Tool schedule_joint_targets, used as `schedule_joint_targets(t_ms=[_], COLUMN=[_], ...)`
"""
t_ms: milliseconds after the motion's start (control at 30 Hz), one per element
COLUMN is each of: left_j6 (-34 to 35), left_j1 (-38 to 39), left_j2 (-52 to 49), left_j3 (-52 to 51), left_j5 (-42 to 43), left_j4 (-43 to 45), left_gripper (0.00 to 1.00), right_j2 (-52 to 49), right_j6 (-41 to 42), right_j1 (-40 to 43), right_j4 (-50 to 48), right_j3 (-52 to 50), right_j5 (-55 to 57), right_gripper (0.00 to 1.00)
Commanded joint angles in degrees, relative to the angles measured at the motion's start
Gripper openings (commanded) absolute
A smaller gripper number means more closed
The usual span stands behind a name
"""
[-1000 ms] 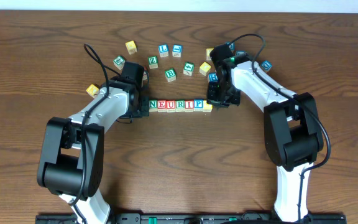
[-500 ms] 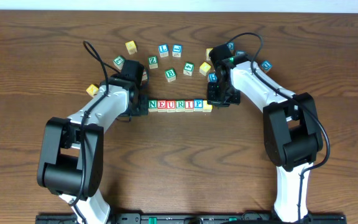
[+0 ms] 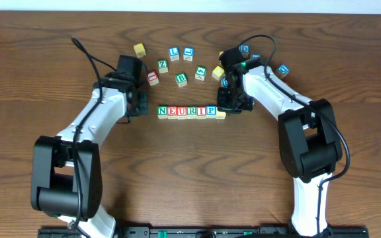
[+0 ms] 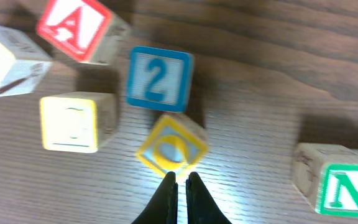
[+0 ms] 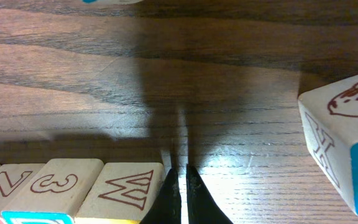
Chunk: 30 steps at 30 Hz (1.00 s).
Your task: Spell out NEURIPS
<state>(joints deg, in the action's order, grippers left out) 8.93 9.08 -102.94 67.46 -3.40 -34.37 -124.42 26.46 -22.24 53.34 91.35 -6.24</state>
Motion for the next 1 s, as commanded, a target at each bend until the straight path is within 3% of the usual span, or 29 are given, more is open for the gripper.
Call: schedule_joint_targets(t_ms=[0,967], left_j6=[-0.8,-1.4], left_j1=[-1.0,-1.2], left_j2=[1.6,1.8], left_j3=[1.5,2.2], left_j5=[-1.2,-1.2], left_j4=[-0.6,-1.2], left_gripper=[0.08,0.08], right_j2=[1.4,1.4], right_j6=[-0.9,-2.5], right_j1=[-0.3,0.6], right_j4=[0.0,-0.3], right_j3=[0.7,1.3], right_j5=[-0.3,-1.1], right_gripper=[0.01,0.01])
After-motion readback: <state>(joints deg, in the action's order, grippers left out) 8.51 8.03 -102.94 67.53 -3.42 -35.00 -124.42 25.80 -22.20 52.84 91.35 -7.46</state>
